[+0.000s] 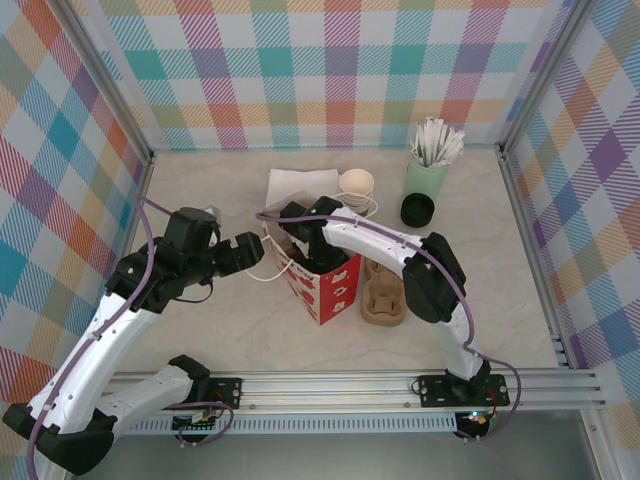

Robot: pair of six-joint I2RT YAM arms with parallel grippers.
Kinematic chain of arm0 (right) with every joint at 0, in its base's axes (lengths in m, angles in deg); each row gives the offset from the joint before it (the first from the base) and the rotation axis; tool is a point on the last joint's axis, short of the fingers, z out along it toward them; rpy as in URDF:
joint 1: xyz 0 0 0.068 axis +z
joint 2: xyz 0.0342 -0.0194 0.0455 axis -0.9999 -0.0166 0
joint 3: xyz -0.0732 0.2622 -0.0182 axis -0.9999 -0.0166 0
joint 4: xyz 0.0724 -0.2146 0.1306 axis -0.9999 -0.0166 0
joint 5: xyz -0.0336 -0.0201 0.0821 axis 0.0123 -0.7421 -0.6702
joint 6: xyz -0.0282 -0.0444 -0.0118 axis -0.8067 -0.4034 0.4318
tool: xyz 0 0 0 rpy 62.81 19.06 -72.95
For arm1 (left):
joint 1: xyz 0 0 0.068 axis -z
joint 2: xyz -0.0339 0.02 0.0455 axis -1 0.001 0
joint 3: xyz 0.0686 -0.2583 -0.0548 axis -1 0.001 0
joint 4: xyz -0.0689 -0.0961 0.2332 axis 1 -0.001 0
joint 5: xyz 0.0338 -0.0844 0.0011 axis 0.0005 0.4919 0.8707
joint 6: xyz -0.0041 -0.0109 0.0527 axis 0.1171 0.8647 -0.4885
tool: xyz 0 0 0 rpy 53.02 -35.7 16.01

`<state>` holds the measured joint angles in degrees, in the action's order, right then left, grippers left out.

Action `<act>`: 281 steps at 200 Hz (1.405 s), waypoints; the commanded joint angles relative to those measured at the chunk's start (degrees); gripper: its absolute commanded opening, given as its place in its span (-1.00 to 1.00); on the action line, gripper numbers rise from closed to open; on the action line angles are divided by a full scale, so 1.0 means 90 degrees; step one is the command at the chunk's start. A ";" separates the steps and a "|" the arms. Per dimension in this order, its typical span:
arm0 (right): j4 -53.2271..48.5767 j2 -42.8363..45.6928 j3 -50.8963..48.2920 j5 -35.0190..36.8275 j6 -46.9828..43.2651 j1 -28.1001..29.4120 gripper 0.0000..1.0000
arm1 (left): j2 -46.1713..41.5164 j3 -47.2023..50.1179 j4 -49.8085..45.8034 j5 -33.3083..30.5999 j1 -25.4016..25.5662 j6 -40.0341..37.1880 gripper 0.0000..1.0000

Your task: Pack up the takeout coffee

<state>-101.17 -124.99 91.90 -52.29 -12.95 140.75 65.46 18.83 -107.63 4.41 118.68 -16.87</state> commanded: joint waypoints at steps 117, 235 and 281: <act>0.0333 0.0006 -0.0225 0.0009 -0.0130 -0.0084 0.64 | -0.0028 0.0047 0.0003 -0.0059 -0.0018 -0.0014 0.91; 0.0258 0.0444 -0.0125 0.0058 -0.0061 -0.0090 0.92 | -0.0048 -0.0003 -0.0006 -0.0023 -0.0019 0.0017 0.91; 0.0096 0.0470 0.0035 0.0112 -0.0071 -0.0089 1.00 | -0.0048 -0.0012 -0.0010 -0.0022 -0.0018 -0.0001 0.91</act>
<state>-98.90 -123.11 91.16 -51.81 -13.58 140.38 65.46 18.92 -107.65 4.44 118.68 -16.83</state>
